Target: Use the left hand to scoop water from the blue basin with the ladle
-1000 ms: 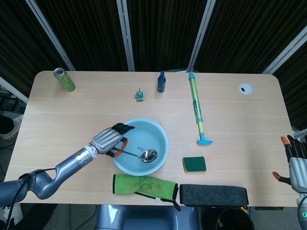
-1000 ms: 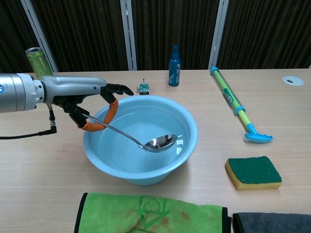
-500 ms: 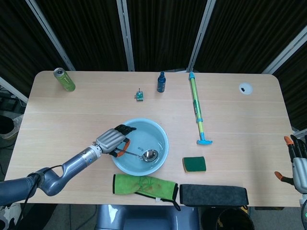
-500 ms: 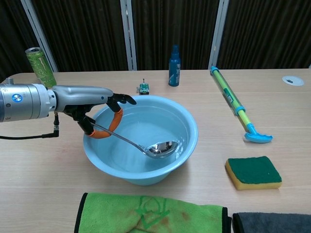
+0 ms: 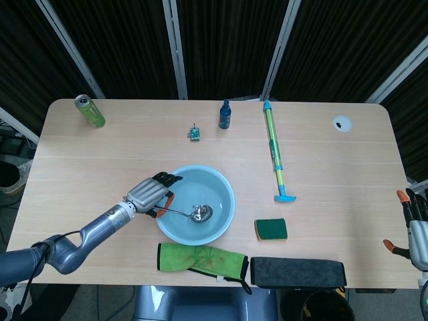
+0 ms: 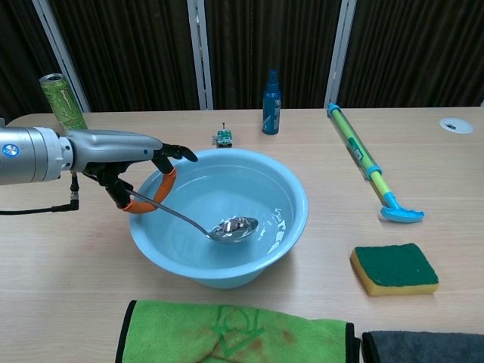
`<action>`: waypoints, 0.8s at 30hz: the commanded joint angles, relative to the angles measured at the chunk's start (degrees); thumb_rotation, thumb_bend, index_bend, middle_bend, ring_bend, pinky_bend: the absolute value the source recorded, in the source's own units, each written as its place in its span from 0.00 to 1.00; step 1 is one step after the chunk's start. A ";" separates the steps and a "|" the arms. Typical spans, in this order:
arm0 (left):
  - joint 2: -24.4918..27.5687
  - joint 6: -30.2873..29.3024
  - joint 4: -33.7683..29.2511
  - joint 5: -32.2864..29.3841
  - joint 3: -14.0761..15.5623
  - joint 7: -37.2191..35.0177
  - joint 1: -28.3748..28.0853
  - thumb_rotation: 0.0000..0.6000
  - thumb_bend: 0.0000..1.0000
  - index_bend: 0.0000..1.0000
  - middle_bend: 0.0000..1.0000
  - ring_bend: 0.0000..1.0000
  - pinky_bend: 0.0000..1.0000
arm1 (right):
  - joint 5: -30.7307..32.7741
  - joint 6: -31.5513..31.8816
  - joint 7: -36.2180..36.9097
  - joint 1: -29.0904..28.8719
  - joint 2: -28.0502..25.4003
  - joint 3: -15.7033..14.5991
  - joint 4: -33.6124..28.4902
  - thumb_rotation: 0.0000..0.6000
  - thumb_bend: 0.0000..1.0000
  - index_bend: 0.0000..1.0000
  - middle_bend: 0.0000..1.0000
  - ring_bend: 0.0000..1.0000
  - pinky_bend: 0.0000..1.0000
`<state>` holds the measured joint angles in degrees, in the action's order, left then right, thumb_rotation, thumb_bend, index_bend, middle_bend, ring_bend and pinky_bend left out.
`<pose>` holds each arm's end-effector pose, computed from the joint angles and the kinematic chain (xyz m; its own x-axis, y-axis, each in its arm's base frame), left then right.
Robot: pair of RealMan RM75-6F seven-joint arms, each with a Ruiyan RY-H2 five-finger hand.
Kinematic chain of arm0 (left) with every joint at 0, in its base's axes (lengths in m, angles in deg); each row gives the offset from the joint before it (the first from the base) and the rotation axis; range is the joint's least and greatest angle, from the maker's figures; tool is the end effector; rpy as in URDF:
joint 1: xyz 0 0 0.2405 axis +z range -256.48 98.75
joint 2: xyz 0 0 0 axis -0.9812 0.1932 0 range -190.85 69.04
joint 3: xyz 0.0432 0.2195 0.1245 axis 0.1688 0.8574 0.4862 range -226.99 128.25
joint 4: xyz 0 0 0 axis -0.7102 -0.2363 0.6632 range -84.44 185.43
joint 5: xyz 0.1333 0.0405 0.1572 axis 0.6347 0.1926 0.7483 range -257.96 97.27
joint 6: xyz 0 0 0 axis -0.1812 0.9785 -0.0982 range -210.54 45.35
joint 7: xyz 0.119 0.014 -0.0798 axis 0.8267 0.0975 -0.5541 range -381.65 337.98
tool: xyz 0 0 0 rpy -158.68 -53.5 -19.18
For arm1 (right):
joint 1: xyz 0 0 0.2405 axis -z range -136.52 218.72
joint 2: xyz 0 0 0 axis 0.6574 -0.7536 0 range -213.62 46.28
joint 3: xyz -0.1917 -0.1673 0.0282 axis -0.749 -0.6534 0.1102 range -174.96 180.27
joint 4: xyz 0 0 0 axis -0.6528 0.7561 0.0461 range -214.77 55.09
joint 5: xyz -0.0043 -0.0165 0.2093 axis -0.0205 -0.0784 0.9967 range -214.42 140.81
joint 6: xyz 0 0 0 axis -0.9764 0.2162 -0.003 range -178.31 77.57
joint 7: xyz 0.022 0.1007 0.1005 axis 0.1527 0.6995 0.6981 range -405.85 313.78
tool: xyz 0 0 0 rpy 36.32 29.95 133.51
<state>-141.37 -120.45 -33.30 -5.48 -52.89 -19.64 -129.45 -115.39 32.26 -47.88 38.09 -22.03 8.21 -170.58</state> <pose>-0.1486 0.3458 -0.0167 0.5726 0.4556 0.6816 0.7764 -0.5684 -0.2722 -0.3403 -0.1796 0.1856 0.4699 -0.0109 0.8826 -0.8720 0.1492 0.4661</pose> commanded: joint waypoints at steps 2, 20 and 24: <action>0.67 -0.38 -0.55 -0.67 0.17 1.14 0.17 1.00 0.67 0.70 0.00 0.00 0.00 | -0.08 0.21 0.11 0.13 -0.06 0.01 -0.03 1.00 0.00 0.00 0.00 0.00 0.00; 7.42 -3.95 -6.40 -4.22 0.29 10.15 0.99 1.00 0.67 0.71 0.00 0.00 0.00 | -0.54 0.97 1.30 0.72 -0.58 -0.03 0.08 1.00 0.00 0.00 0.00 0.00 0.00; 10.34 -4.71 -9.62 -5.50 0.15 12.95 0.92 1.00 0.67 0.71 0.00 0.00 0.00 | -0.92 1.47 1.43 0.94 -0.57 -0.10 0.06 1.00 0.00 0.00 0.00 0.00 0.00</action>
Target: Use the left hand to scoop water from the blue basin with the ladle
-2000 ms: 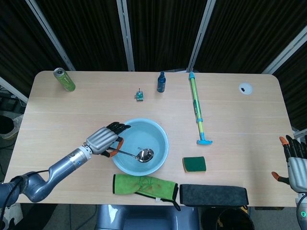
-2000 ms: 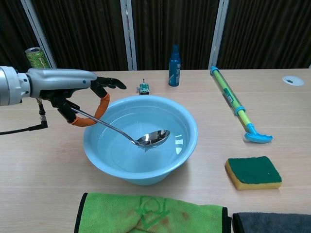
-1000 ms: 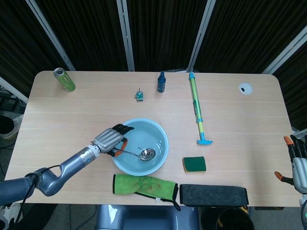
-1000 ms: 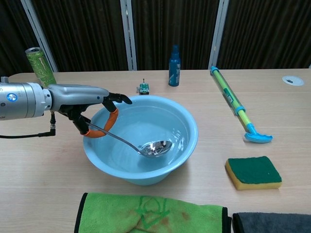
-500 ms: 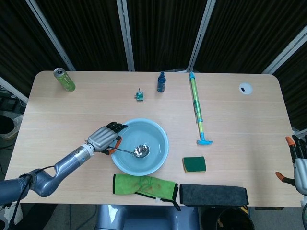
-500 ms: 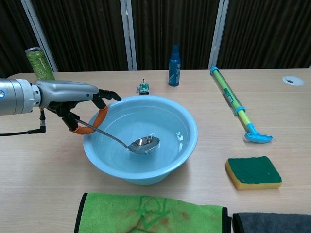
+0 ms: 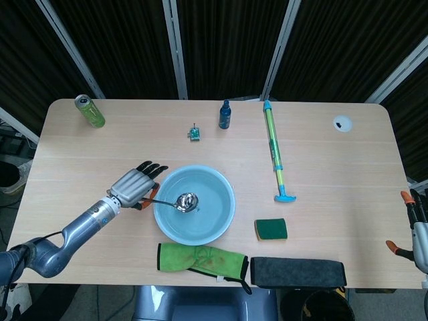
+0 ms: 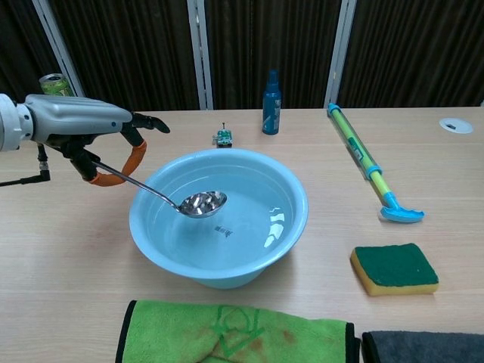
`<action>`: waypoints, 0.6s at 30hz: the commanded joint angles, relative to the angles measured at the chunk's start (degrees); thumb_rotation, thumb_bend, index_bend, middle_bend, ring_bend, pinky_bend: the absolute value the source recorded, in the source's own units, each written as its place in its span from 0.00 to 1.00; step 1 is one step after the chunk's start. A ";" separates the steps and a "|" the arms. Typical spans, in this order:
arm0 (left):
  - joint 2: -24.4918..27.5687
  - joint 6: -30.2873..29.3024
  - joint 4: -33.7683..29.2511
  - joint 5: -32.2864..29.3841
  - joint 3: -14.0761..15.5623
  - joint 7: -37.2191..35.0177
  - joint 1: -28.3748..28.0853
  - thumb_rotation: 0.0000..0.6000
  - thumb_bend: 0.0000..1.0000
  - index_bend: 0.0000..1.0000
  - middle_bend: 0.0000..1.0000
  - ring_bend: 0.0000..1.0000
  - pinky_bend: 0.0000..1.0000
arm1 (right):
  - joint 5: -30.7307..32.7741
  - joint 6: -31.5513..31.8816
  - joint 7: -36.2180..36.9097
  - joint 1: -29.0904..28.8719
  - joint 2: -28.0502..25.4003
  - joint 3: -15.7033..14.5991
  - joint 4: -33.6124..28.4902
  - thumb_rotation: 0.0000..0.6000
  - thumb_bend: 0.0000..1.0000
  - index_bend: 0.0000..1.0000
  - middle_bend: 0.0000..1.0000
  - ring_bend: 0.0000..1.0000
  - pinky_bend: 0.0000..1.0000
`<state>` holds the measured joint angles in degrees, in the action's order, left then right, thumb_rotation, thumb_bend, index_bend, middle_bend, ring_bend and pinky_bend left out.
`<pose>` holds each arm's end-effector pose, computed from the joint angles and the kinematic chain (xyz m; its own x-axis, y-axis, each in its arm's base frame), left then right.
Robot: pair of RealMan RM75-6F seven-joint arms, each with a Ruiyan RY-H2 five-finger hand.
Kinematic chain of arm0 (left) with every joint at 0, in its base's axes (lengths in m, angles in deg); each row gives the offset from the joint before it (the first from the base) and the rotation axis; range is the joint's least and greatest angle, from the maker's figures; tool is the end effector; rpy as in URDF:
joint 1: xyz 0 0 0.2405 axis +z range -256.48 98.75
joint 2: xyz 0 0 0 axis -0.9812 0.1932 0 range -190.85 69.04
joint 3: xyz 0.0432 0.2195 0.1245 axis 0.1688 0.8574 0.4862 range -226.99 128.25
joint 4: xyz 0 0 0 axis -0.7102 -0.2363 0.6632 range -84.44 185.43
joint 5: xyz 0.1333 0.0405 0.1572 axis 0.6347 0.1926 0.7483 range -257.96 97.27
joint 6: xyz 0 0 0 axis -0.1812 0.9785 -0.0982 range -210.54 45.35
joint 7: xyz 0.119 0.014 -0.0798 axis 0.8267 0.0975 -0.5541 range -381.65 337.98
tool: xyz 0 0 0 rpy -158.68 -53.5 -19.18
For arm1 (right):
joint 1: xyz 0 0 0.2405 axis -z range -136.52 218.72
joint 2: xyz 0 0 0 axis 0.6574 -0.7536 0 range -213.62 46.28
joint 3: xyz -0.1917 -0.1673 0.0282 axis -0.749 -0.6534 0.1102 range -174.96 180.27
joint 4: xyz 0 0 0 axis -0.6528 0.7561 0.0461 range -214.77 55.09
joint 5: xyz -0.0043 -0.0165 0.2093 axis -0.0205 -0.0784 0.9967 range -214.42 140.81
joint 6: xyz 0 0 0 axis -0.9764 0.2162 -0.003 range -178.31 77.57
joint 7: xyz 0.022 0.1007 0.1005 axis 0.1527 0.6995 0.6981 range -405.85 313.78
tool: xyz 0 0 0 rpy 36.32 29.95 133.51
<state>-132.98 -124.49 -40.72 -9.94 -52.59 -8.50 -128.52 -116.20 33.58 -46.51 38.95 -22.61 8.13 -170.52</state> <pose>-0.1531 0.3475 0.0300 0.6638 0.3338 0.6692 0.7081 -0.5686 -0.4187 -0.3405 -0.1745 0.1911 0.4635 0.0075 0.8861 -0.8767 0.1493 0.4573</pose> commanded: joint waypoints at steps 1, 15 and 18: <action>2.74 -0.75 -3.15 -1.44 -0.18 2.50 -0.08 1.00 0.67 0.71 0.00 0.00 0.00 | -0.19 0.25 0.07 0.15 0.00 -0.05 -0.01 1.00 0.00 0.00 0.00 0.00 0.00; 8.55 -3.62 -11.18 -6.69 -0.69 11.60 -1.23 1.00 0.67 0.72 0.00 0.00 0.00 | -1.35 0.64 0.61 0.43 -0.26 -0.49 -0.03 1.00 0.00 0.00 0.00 0.00 0.00; 8.50 -3.91 -11.59 -7.01 -0.58 12.02 -1.26 1.00 0.68 0.72 0.00 0.00 0.00 | -1.48 0.66 0.74 0.45 -0.30 -0.52 0.02 1.00 0.00 0.00 0.00 0.00 0.00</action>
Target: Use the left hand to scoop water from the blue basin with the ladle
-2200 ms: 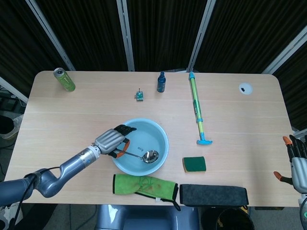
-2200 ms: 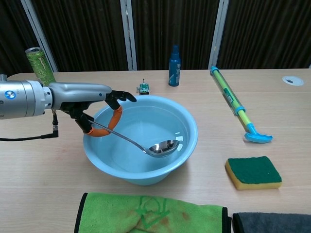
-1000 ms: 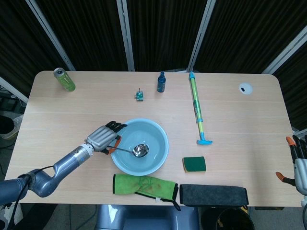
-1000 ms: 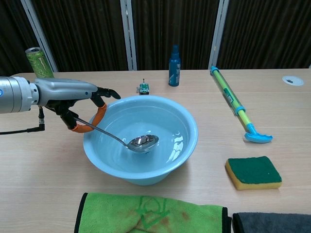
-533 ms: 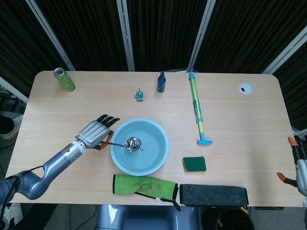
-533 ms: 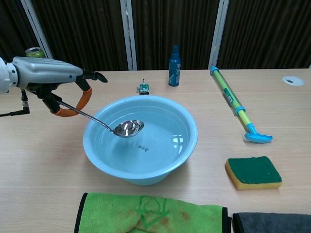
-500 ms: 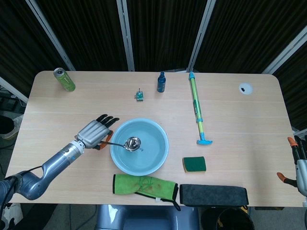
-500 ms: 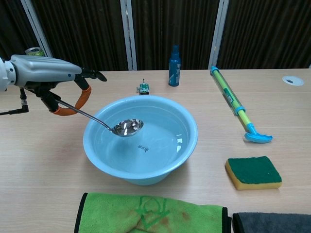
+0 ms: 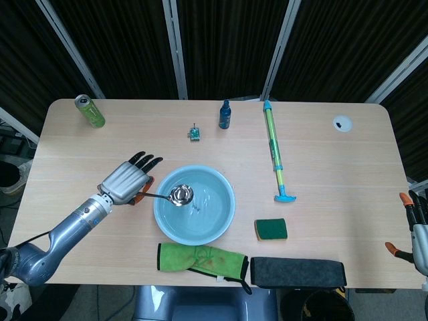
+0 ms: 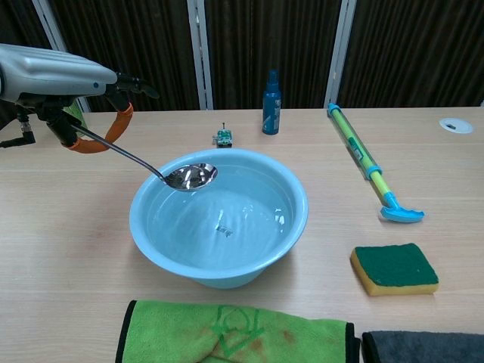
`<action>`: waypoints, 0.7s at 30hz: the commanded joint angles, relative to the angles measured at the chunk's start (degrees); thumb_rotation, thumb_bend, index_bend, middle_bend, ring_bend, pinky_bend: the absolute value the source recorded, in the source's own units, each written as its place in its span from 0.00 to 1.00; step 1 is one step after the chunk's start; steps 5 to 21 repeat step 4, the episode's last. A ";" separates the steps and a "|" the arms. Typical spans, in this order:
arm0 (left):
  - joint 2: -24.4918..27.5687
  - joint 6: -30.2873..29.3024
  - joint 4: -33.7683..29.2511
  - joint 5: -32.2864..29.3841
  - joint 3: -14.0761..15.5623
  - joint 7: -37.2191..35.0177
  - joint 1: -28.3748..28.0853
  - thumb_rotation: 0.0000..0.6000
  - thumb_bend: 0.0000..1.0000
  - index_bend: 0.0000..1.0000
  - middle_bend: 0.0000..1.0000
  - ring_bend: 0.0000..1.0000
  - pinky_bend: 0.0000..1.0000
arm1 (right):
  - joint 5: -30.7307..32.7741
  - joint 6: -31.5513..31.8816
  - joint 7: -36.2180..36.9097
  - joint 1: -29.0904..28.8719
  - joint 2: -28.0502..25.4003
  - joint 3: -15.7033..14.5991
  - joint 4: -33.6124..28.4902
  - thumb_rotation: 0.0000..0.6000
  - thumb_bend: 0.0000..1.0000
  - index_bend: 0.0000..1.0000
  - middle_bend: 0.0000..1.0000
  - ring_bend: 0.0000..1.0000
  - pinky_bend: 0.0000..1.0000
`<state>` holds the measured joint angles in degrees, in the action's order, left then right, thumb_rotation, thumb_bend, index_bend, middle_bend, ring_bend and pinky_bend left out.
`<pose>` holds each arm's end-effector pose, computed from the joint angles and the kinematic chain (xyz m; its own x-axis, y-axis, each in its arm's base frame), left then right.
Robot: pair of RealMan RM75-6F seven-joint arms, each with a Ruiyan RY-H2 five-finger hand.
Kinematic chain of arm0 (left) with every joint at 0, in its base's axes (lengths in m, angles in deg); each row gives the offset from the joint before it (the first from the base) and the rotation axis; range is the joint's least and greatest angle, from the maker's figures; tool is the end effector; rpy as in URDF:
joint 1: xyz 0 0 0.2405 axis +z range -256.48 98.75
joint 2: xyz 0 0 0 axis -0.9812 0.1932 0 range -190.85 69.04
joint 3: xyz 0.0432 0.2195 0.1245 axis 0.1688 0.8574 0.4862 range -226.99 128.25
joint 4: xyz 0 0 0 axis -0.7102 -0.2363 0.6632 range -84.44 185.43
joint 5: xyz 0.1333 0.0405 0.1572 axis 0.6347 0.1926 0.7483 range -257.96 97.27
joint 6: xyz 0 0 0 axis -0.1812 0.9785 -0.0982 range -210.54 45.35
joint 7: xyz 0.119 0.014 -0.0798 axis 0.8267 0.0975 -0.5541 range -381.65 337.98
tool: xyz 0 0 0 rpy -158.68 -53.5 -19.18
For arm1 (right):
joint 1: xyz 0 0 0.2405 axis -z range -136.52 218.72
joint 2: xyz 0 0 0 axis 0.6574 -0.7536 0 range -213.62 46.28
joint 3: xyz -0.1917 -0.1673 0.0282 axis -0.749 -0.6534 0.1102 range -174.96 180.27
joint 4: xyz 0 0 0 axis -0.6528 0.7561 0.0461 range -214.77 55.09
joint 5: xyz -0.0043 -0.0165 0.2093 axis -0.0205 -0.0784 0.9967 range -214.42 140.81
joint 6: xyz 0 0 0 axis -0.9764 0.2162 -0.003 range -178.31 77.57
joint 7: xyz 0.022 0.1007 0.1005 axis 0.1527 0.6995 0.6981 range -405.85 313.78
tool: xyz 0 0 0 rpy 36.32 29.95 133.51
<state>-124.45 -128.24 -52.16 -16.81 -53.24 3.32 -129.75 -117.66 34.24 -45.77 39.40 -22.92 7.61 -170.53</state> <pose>-0.1298 0.3389 0.0699 0.7228 0.2367 0.6493 0.6453 -0.5673 -0.5116 -0.3389 -0.1705 0.1915 0.4607 0.0079 0.8875 -0.8803 0.1314 0.4558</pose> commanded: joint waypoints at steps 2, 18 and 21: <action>-0.17 -0.25 -0.24 -0.20 0.13 0.30 -0.03 1.00 0.67 0.72 0.00 0.00 0.00 | -0.08 -0.03 0.00 0.00 0.01 -0.03 0.04 1.00 0.00 0.00 0.00 0.00 0.00; -0.37 -0.26 -0.23 -0.27 0.21 0.33 -0.06 1.00 0.67 0.72 0.00 0.00 0.00 | -0.12 -0.11 -0.03 -0.03 0.02 -0.06 0.08 1.00 0.00 0.00 0.00 0.00 0.00; -0.37 -0.26 -0.23 -0.27 0.21 0.33 -0.06 1.00 0.67 0.72 0.00 0.00 0.00 | -0.12 -0.11 -0.03 -0.03 0.02 -0.06 0.08 1.00 0.00 0.00 0.00 0.00 0.00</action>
